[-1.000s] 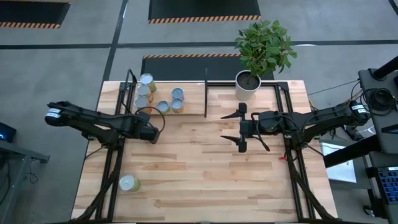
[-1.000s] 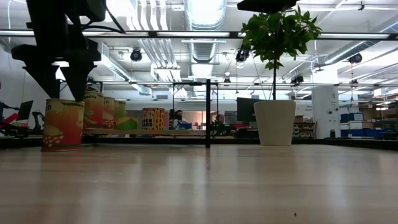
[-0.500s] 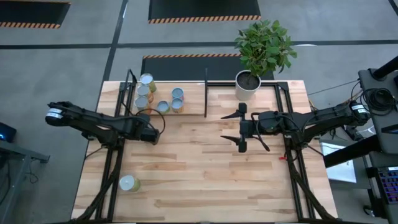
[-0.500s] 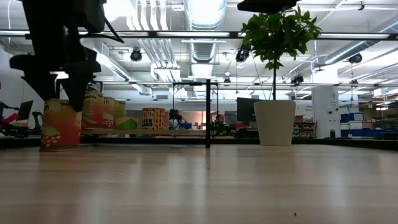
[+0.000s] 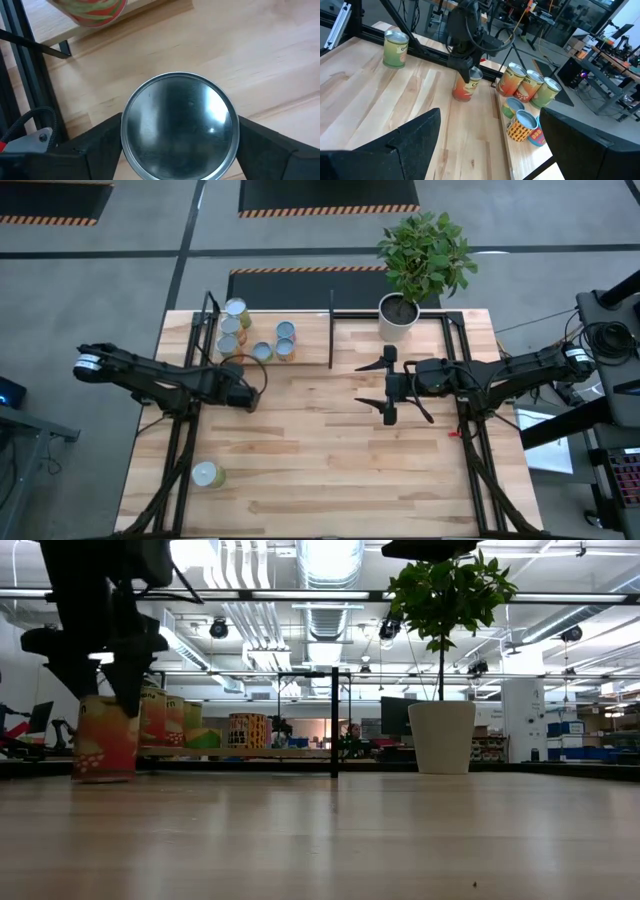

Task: Pick and place cans onto a shelf
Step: Put the orange corn can on the shelf

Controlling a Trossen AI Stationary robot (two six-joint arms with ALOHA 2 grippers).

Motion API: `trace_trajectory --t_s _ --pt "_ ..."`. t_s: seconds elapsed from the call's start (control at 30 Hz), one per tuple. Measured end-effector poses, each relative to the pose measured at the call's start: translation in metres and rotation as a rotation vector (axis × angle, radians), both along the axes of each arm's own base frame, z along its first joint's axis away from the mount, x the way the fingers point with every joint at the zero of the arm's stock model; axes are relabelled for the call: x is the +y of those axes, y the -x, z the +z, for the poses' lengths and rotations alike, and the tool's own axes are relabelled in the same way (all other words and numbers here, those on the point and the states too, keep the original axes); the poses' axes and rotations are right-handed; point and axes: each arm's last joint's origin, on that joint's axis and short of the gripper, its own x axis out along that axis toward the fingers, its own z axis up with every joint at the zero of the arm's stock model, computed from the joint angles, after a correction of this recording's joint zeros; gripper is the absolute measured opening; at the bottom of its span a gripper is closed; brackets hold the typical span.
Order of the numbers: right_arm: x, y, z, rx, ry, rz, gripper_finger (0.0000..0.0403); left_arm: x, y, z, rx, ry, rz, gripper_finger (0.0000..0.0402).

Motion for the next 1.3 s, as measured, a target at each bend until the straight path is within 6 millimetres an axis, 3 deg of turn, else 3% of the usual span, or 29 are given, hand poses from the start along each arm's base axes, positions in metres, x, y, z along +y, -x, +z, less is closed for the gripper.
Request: trace_trajectory --t_s 0.13,0.4,0.73,0.93,1.3 --pt "0.000 0.000 0.000 0.001 0.000 0.000 0.0327 -0.001 -0.009 0.016 -0.067 0.008 -0.001 0.0311" --pt "0.000 0.000 0.000 0.001 0.001 -0.001 0.0327 -0.003 -0.049 0.075 -0.335 -0.115 -0.087 0.0316" --pt "0.000 0.002 -0.001 0.022 0.003 -0.001 0.0327 -0.003 -0.108 0.113 -0.306 -0.287 -0.233 0.0315" --pt "-0.002 0.016 0.005 0.034 -0.042 -0.013 0.0327 0.008 -0.128 0.115 -0.245 -0.346 -0.260 0.0314" --pt "-0.004 0.027 0.005 0.068 -0.088 -0.027 0.0327 0.036 -0.156 0.088 -0.151 -0.387 -0.240 0.0314"
